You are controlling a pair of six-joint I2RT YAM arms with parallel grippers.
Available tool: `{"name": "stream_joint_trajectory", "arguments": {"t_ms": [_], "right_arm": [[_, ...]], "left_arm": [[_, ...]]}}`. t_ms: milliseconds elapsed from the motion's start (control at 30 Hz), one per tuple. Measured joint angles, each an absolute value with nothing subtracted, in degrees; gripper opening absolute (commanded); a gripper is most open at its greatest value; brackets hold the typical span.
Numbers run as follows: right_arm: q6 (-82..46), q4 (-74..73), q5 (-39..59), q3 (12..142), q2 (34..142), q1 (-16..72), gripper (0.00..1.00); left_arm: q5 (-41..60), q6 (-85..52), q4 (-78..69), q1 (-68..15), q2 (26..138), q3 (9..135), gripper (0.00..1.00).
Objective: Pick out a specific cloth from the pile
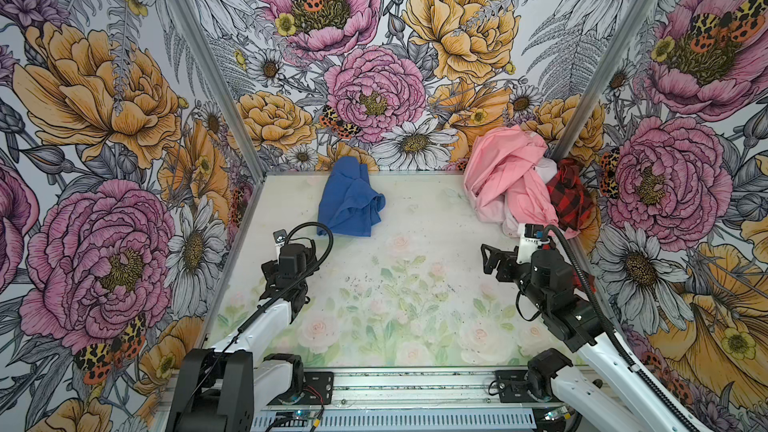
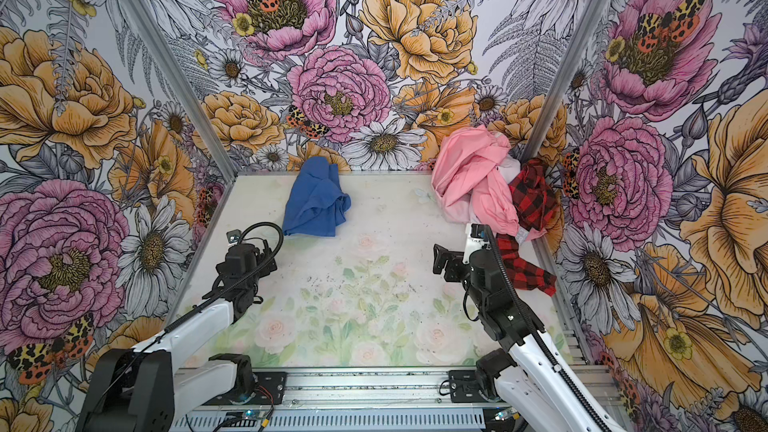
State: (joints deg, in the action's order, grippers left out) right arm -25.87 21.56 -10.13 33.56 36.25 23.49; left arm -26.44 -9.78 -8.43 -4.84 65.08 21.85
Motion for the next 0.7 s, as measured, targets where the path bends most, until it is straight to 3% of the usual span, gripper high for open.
{"name": "stream_joint_trajectory", "arguments": {"t_ms": [367, 500, 700], "right_arm": [[-19.29, 24.51, -24.95, 31.33, 29.32, 19.99, 1.0], [-16.75, 24.6, -26.85, 31.59, 30.59, 17.87, 0.99], [-13.13, 19.55, -27.83, 29.02, 32.73, 16.75, 1.0]], "left_arm": [[-23.94, -3.09, -43.35, -4.23, 77.1, 17.06, 0.99], [-21.52, -0.93, -59.94, -3.57, 87.85, 14.2, 0.99], [-20.03, 0.64, -65.19, -3.7, 90.72, 12.97, 0.99]]}}
